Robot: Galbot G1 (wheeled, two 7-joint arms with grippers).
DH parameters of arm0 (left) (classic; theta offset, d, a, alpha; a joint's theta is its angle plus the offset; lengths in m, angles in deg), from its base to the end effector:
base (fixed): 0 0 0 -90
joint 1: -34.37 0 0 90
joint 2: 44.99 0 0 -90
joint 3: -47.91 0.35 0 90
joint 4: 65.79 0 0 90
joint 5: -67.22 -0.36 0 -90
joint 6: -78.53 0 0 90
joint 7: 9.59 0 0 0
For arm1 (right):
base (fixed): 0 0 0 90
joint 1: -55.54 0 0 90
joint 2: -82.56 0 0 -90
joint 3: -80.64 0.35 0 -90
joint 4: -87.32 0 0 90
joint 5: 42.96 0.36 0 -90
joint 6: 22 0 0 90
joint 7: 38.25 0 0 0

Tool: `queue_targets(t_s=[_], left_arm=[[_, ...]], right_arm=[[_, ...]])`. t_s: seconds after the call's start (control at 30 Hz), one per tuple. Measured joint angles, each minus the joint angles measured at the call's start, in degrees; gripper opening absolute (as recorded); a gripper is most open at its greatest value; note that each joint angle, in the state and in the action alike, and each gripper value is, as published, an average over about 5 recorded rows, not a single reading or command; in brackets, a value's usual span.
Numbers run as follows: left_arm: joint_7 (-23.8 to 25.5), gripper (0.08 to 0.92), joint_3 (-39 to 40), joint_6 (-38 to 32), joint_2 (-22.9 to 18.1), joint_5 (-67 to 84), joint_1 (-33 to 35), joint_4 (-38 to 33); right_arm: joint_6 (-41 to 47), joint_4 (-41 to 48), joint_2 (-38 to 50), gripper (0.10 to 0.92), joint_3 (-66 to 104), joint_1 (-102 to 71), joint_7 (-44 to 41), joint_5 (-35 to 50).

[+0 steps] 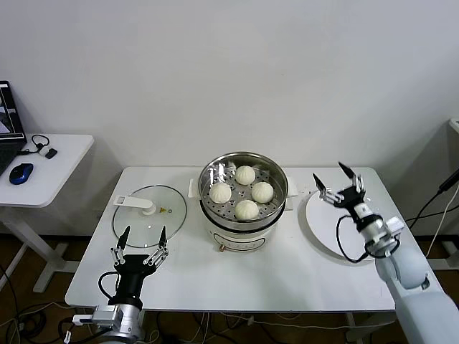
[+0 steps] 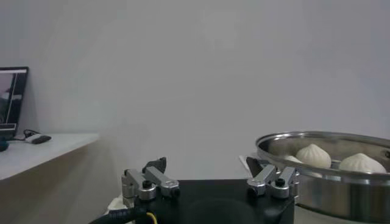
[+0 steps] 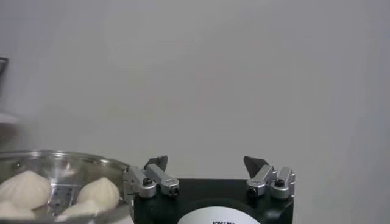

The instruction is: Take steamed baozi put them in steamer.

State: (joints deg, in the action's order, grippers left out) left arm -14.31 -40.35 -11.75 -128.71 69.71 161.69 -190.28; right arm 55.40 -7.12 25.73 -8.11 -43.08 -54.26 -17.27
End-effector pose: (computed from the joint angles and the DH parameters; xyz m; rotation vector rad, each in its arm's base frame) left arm 0.1472 0.0070 -0.2961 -0.0084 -3.0944 -0.0453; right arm 0.3150 -0.1828 -0.3161 -0.4825 2.9661 -0.2185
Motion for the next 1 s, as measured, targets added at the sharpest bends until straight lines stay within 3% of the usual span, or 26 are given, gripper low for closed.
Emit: queue_targets(t_s=[0.33, 1.0], left_arm=[[0.36, 0.823, -0.5, -0.75, 0.0, -1.61, 0.57, 1.02], [-0.45, 0.823, -0.81, -0.92, 0.03, -4.49, 0.73, 1.75]], right_arm=[[-7.02, -0.73, -6.23, 0.823, 2.58, -12.74, 3.12, 0.5], [-8.86, -2.11, -8.03, 0.823, 2.55, -19.41, 5.5, 2.82]])
